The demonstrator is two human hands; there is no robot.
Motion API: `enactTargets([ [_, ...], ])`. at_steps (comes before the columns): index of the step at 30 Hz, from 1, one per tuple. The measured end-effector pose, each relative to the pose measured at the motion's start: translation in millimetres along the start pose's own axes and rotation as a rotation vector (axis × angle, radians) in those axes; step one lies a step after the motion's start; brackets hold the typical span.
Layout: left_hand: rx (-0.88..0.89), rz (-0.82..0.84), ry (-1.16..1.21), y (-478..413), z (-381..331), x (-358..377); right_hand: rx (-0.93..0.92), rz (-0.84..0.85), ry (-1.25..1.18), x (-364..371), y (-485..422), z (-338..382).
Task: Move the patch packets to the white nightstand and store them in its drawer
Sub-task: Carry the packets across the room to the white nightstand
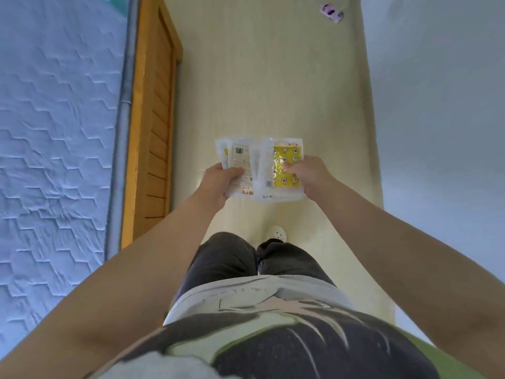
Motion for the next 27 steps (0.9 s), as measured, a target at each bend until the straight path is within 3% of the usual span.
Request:
enactTargets([
  [7, -0.035, -0.153, 0.122, -92, -112, -54, 0.010, 0.082, 0.192, 93, -103, 137],
  [15, -0.061, -0.290, 0.280, -212, -244, -162, 0.000, 0.113, 0.374, 248, -210, 292],
  [27, -0.126, -0.588, 0.658, -324, -391, -245, -0.101, 0.422, 0.722, 444, -315, 487],
])
Point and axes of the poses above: each hand's wrist, its own y-axis away from the middle knuckle, its own x-axis out of the palm, z = x × y, the point moved 1 cm from there along -y, towards the middle knuckle, and after that the axes turned 14 degrees about -y, right-handed, at the moved point
